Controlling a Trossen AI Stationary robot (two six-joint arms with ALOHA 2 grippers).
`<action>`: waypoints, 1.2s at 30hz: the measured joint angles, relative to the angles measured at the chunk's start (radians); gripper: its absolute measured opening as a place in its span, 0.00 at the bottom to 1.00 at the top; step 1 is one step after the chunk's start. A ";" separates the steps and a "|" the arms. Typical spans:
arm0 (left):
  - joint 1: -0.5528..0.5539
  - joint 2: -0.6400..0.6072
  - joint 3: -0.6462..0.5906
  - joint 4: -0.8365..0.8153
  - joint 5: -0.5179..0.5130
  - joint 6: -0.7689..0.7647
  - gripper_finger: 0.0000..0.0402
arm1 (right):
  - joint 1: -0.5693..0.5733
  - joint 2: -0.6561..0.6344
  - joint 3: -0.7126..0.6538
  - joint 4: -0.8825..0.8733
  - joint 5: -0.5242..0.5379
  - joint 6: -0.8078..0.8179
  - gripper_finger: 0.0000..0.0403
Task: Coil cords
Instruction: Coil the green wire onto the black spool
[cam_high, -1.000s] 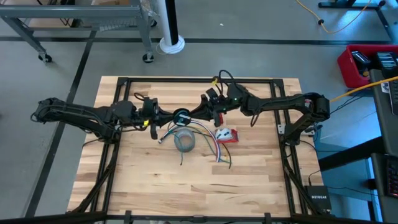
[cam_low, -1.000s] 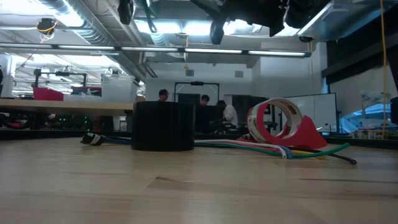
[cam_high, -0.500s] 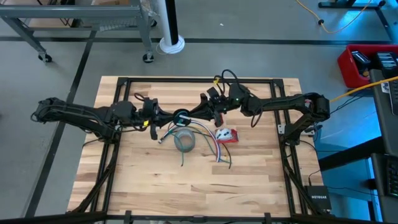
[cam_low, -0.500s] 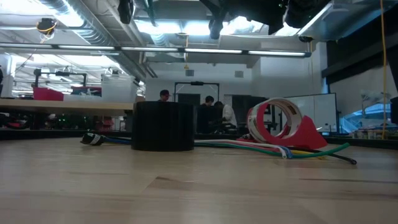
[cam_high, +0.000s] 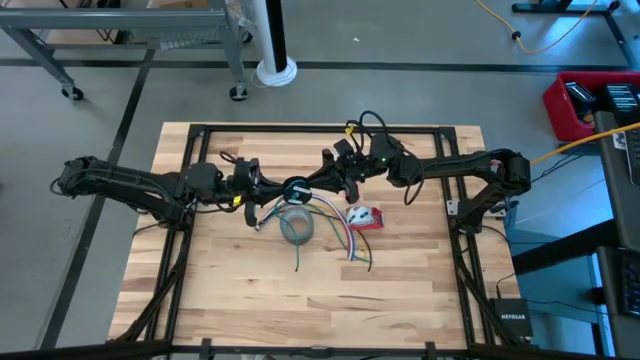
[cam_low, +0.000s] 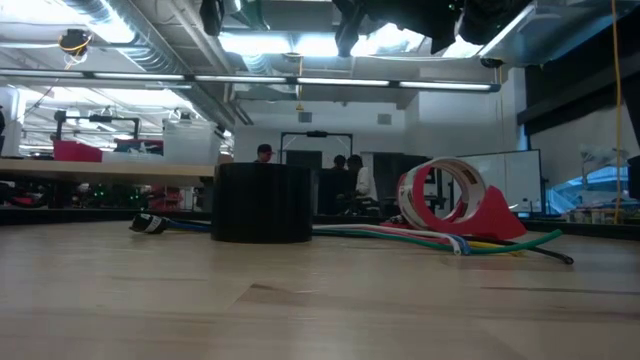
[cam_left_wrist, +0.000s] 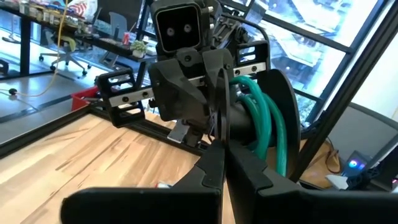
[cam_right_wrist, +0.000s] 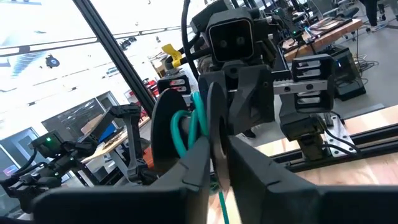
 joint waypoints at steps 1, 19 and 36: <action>0.000 0.000 0.000 0.000 0.000 0.000 0.00 | 0.000 0.000 0.000 0.000 0.000 0.000 0.14; 0.000 -0.016 0.000 -0.056 0.002 0.030 0.03 | -0.003 0.000 0.001 -0.063 0.003 0.032 0.01; 0.000 -0.018 0.000 -0.053 0.003 0.044 0.17 | -0.003 0.000 0.001 -0.081 0.000 0.036 0.01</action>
